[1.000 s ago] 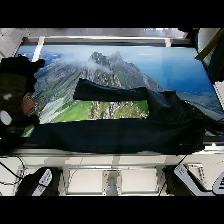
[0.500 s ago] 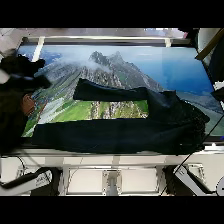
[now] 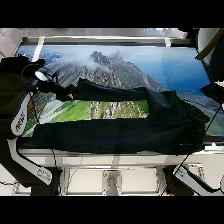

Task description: Fold the clothes and pants, and hang the long-sleeved shirts on hangers.

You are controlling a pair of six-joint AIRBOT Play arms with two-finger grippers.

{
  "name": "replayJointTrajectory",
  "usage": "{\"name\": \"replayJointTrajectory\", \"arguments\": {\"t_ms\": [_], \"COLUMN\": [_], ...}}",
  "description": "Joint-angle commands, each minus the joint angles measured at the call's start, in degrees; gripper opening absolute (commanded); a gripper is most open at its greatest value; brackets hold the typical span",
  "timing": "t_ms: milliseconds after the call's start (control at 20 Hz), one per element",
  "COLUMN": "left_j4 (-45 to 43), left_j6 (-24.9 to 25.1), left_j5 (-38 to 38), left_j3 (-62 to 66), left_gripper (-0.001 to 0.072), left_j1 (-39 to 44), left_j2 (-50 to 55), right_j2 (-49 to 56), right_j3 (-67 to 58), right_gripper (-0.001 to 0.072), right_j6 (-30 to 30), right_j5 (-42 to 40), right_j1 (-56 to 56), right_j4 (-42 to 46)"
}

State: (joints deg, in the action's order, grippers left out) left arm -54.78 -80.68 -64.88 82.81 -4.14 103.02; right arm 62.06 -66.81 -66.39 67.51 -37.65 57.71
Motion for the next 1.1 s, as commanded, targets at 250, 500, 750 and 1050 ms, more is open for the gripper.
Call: {"name": "replayJointTrajectory", "arguments": {"t_ms": [250, 500, 750, 1050], "left_j4": [1.5, 0.4, -5.3, -17.2], "left_j6": [0.2, 0.6, 0.1, -6.6], "left_j5": [9.0, 10.4, 7.3, 3.0], "left_j3": [0.4, 1.3, 1.3, 1.3], "left_gripper": [0.0303, 0.0016, 0.0015, 0.0015], "left_j1": [3.7, 2.4, -3.8, -9.9], "left_j2": [3.1, 0.3, -7.6, -13.4], "right_j2": [0.1, 1.4, 15.6, 24.5], "right_j3": [-0.1, 1.5, 2.3, 2.3], "right_gripper": [0.0485, 0.0448, 0.0526, 0.0526], "right_j6": [0.0, -1.6, -9.9, -9.9], "right_j5": [-0.1, -6.5, -6.6, -10.5], "right_j1": [0.2, 0.2, -5.0, -6.3], "right_j4": [-0.3, 6.5, 9.3, 12.2]}}
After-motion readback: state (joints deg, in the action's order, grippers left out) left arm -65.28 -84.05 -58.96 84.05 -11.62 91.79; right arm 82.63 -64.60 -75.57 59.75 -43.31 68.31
